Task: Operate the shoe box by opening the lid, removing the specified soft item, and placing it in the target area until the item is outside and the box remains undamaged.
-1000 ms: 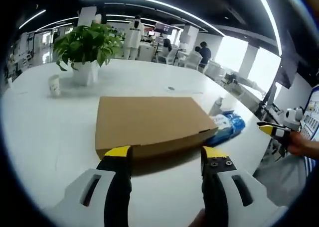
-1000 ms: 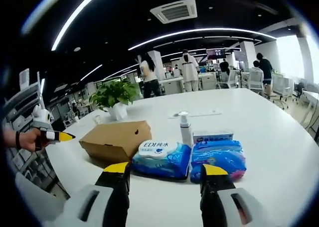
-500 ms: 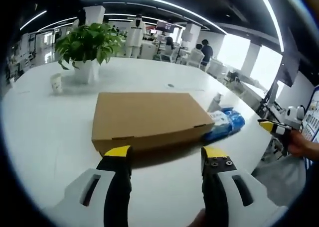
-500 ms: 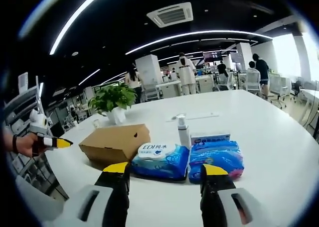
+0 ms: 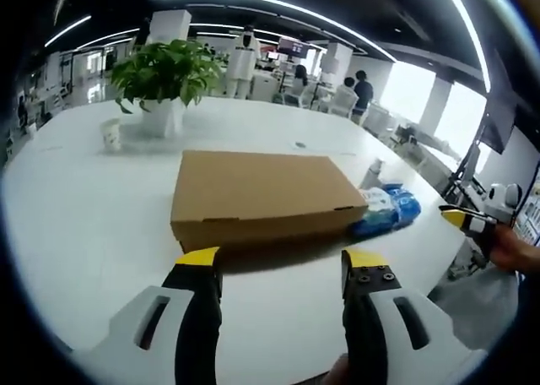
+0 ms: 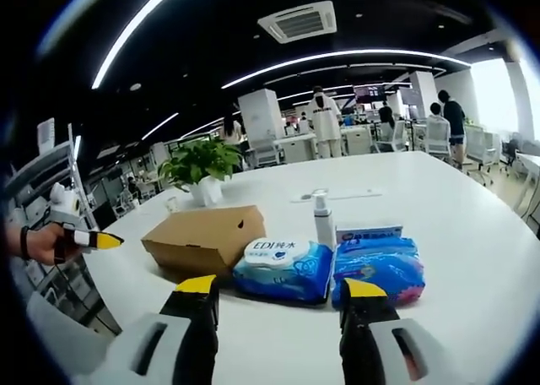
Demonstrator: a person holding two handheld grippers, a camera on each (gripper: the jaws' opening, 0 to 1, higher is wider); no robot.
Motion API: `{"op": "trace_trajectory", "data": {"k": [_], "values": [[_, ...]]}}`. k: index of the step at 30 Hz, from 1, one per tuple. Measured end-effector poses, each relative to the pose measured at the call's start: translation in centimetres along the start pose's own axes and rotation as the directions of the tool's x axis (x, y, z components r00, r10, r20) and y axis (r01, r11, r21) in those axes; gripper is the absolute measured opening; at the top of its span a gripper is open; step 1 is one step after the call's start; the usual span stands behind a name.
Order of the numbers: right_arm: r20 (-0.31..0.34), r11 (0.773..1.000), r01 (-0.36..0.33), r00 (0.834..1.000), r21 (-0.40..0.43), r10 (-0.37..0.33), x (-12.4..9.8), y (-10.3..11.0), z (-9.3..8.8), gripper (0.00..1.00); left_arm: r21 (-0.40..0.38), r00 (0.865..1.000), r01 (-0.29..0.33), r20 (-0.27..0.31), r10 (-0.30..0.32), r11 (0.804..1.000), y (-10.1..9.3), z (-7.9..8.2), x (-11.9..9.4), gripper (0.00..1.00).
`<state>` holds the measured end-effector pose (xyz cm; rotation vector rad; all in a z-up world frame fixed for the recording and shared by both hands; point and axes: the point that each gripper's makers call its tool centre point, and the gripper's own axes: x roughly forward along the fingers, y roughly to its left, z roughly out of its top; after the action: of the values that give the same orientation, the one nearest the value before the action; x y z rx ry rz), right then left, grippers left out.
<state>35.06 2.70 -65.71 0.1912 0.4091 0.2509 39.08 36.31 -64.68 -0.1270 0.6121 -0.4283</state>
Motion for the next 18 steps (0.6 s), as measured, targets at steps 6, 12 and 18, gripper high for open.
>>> {"op": "trace_trajectory", "data": {"k": [6,12,18], "values": [[-0.011,1.0,-0.019,1.0,-0.009,0.019,0.2,0.5,-0.19,0.56,-0.012,1.0,-0.016,0.003,0.016,1.0,-0.05,0.13,0.02,0.57],[-0.008,1.0,-0.016,1.0,0.01,0.016,0.19,0.22,-0.21,0.56,-0.007,1.0,-0.018,0.004,0.018,1.0,-0.21,0.45,0.17,0.57],[-0.005,1.0,-0.009,1.0,0.027,0.009,0.16,-0.07,-0.19,0.56,-0.002,1.0,-0.018,-0.006,0.018,1.0,-0.37,0.29,0.38,0.56]]}}
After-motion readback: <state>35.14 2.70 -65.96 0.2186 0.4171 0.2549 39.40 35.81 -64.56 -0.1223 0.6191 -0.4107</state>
